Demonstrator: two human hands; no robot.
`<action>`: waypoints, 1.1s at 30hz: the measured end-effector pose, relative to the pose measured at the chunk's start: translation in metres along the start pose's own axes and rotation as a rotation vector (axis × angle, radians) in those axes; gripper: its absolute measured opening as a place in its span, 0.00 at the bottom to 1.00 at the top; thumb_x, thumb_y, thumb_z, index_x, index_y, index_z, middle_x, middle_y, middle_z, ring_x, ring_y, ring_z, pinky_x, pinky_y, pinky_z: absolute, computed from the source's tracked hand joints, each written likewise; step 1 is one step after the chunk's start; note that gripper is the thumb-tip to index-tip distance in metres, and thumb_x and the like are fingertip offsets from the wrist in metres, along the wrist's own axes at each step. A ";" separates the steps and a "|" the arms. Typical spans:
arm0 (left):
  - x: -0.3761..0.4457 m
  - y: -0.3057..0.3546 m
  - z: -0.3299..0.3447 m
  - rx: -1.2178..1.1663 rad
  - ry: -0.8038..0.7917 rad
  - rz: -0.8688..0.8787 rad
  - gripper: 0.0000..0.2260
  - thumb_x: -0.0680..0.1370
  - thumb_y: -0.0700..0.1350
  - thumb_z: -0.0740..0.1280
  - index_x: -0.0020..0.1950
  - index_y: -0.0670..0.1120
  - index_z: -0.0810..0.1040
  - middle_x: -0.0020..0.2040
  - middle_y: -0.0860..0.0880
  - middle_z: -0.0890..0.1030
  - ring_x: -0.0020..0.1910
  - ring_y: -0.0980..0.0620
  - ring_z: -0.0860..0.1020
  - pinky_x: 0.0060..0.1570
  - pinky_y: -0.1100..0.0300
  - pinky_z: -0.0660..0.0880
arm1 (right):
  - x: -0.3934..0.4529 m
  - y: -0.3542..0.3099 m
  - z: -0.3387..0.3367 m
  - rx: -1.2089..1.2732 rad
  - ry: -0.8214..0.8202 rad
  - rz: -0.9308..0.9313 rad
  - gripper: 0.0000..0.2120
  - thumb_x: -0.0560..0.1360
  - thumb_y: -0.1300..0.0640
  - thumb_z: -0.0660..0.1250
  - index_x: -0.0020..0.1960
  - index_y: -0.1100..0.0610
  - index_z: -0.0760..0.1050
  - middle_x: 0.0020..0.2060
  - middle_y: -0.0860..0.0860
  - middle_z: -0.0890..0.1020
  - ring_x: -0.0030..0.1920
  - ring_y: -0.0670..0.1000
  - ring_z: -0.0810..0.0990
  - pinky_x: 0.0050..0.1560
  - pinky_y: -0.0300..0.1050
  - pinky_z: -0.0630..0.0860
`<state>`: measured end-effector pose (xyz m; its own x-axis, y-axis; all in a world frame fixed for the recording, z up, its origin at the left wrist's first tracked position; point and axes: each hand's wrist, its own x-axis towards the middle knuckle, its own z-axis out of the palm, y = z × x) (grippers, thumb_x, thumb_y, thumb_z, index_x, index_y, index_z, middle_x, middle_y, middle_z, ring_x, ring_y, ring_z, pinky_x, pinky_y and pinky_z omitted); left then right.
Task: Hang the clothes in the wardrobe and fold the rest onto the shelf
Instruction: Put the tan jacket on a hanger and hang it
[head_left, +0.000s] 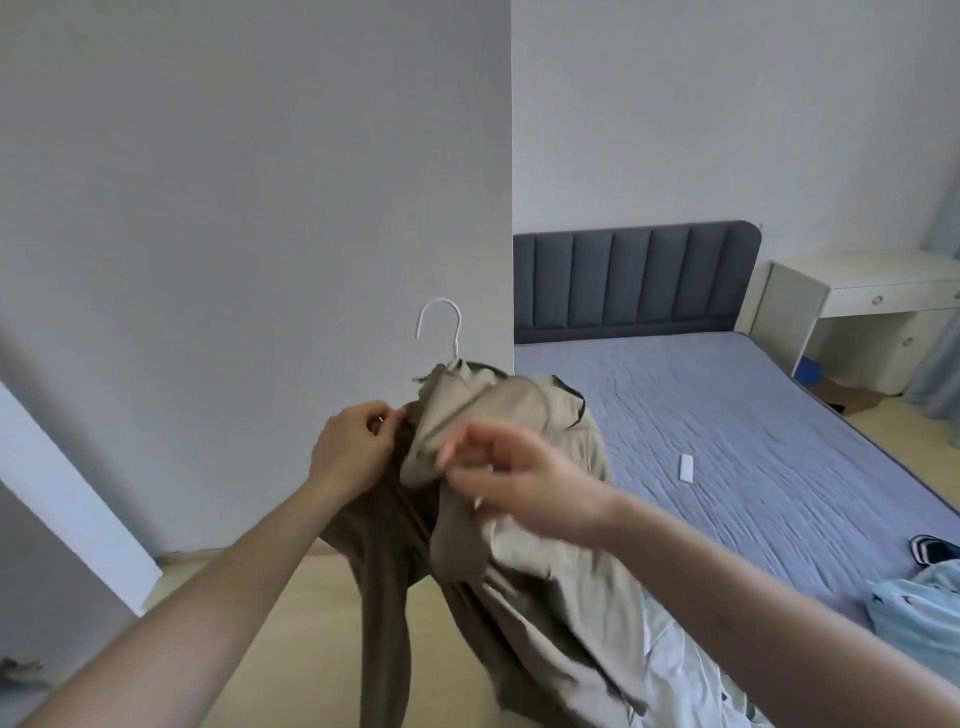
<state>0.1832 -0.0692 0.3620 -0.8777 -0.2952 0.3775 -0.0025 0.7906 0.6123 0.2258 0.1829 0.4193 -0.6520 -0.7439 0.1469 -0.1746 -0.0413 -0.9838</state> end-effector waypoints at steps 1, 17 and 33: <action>0.000 0.003 -0.002 -0.053 0.025 0.006 0.16 0.81 0.55 0.67 0.34 0.52 0.77 0.31 0.52 0.78 0.36 0.46 0.77 0.36 0.53 0.70 | -0.004 0.011 0.004 -0.094 -0.070 0.049 0.08 0.82 0.67 0.63 0.53 0.55 0.75 0.39 0.41 0.80 0.40 0.45 0.78 0.40 0.42 0.77; 0.006 0.034 -0.035 -0.324 0.032 0.151 0.14 0.79 0.48 0.72 0.37 0.43 0.81 0.29 0.44 0.70 0.30 0.56 0.67 0.33 0.62 0.63 | -0.025 0.022 -0.115 -0.612 0.412 -0.087 0.11 0.76 0.60 0.72 0.48 0.43 0.83 0.44 0.41 0.86 0.46 0.43 0.85 0.47 0.38 0.81; 0.015 0.029 -0.043 -0.191 0.064 0.021 0.11 0.80 0.50 0.70 0.39 0.49 0.83 0.30 0.54 0.76 0.32 0.58 0.71 0.35 0.63 0.67 | 0.062 0.039 -0.202 -0.666 0.197 -0.029 0.15 0.84 0.55 0.62 0.40 0.49 0.79 0.33 0.45 0.80 0.35 0.42 0.77 0.37 0.35 0.72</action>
<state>0.1907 -0.0732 0.4150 -0.8446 -0.3177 0.4311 0.1118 0.6827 0.7221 0.0296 0.2700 0.4108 -0.7508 -0.6114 0.2499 -0.5684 0.4054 -0.7160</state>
